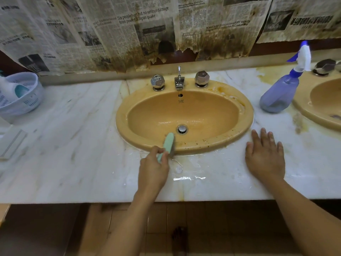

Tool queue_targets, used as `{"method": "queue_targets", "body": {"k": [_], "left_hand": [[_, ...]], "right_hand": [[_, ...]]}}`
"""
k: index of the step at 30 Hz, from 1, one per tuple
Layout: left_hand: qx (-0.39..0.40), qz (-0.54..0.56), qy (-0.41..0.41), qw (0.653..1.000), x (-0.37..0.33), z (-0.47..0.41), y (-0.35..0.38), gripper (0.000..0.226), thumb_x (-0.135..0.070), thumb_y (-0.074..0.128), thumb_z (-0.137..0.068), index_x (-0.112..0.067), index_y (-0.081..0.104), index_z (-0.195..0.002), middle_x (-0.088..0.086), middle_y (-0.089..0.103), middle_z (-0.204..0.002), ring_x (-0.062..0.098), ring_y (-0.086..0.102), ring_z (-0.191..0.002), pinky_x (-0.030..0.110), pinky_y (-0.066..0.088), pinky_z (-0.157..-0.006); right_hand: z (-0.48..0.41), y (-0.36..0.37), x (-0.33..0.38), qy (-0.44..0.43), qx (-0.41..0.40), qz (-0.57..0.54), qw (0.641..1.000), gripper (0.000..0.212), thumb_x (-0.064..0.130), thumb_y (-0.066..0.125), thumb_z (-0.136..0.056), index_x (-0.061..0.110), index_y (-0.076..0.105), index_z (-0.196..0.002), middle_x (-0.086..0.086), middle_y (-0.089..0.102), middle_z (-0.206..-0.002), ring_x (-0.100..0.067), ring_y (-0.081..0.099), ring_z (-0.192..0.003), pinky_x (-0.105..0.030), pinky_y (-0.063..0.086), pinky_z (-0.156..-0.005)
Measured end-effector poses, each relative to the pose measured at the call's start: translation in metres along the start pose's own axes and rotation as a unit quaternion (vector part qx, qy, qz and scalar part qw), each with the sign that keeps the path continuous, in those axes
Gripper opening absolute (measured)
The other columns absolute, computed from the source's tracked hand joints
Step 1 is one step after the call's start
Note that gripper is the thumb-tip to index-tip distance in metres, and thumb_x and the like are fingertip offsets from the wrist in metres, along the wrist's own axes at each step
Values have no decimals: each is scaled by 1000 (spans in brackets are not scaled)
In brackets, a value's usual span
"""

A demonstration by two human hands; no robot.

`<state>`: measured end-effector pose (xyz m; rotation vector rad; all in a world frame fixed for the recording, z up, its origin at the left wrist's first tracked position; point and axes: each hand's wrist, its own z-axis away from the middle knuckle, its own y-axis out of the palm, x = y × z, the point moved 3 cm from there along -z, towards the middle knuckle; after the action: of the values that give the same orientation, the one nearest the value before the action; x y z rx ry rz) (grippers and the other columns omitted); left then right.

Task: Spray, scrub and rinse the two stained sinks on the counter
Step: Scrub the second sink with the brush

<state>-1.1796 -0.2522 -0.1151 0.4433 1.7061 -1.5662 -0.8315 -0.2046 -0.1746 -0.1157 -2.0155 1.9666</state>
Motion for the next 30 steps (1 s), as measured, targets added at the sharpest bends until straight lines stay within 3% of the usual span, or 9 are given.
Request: {"method": "queue_targets", "body": {"k": [5,9,11,13,17,20,24,27,30], "left_hand": [[39,-9,16,999,-20,23,24,18,-38,50,-106,-26,60,-116,-1,62,-81,15,56,-68,31,37,-55],[83,70,15,994,-56,28,50,16,-38,51,-106,-25,52,-115,-3,62,-93,12,60,-78,25,45,-58],[98,116,-5,988,-65,27,51,14,-32,51,-106,-21,47,-115,-8,59,-93,6,58,-78,14,43,-54],[114,157,-16,981,-67,26,52,14,-27,50,-107,-20,46,-118,-1,63,-96,15,63,-81,19,48,-60],[159,193,-4,968,-73,26,50,19,-22,47,-107,-21,46,-126,3,67,-103,20,66,-87,39,54,-72],[174,184,22,967,-79,22,48,24,-15,44,-107,-22,47,-130,6,66,-110,21,67,-89,34,55,-70],[225,154,47,961,-66,14,37,46,-11,52,-103,-26,49,-147,2,59,-120,15,67,-94,38,59,-86],[150,61,91,983,-23,5,7,41,-4,55,-99,-19,62,-136,2,58,-119,14,61,-101,31,50,-95],[32,-52,71,996,43,-15,-37,40,-1,55,-93,-14,67,-128,12,60,-123,29,59,-111,39,47,-96]], "right_hand": [[27,-6,7,15,34,-18,999,59,43,16,-107,25,14,-163,-4,6,-172,-24,3,-158,-50,4,-127],[54,-26,52,-12,75,-176,981,42,26,51,-101,19,57,-143,-9,44,-157,-29,38,-145,-45,28,-118],[70,-49,81,27,92,-353,931,25,27,58,-100,17,75,-115,-5,70,-123,-26,62,-115,-41,48,-98],[76,-72,108,75,143,-471,867,30,36,57,-101,14,77,-99,-5,75,-101,-24,67,-97,-42,53,-86],[68,-93,146,69,255,-533,804,32,39,61,-101,14,80,-93,-5,79,-97,-9,69,-82,-18,48,-64],[56,-94,158,88,260,-508,816,29,24,69,-97,-3,77,-93,-18,76,-91,-27,65,-75,-27,47,-57],[41,-82,159,130,250,-478,831,22,23,64,-99,4,73,-102,-15,75,-98,-28,70,-87,-31,46,-64],[40,-76,150,125,217,-464,849,18,23,54,-103,9,62,-97,-12,69,-90,-28,65,-80,-38,56,-66],[49,-75,131,58,166,-311,934,30,29,46,-105,9,56,-85,-11,62,-83,-32,60,-75,-35,50,-59]]}}
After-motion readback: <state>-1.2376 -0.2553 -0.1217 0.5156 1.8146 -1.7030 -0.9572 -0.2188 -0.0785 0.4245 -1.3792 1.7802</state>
